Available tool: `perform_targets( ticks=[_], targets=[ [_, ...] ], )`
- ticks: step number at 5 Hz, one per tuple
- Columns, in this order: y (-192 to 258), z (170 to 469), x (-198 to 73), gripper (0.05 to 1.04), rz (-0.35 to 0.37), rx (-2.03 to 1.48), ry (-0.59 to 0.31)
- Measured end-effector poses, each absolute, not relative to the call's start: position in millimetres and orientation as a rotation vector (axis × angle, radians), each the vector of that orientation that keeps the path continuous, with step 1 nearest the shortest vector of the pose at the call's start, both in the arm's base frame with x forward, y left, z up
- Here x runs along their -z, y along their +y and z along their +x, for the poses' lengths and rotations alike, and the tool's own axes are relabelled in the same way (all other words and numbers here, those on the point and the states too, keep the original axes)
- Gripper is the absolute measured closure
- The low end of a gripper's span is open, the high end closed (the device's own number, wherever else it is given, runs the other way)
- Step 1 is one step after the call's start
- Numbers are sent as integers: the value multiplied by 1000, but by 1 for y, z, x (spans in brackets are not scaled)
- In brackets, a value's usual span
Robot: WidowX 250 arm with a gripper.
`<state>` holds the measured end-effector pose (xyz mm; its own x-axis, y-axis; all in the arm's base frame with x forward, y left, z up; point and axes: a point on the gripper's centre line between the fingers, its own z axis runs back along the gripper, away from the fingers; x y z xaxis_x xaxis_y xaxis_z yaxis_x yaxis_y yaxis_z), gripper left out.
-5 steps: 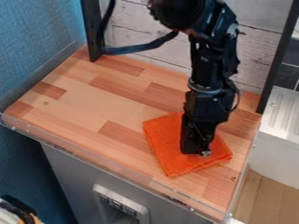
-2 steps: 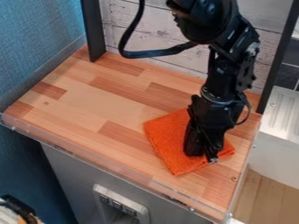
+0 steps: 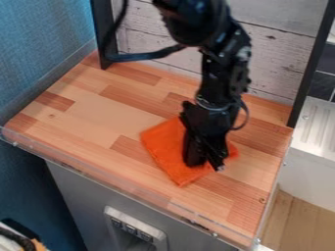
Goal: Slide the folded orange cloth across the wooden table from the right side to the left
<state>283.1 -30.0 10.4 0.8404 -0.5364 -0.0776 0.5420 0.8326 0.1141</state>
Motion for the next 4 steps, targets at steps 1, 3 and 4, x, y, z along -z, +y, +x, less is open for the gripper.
perform_targets(
  ticks=[1,3,4],
  targets=[
    [-6,283,-10,1021,120,429,-13],
    [30,284,-9,1021,44,178,-80],
    [46,288,-9,1021,6,88,-85]
  ],
)
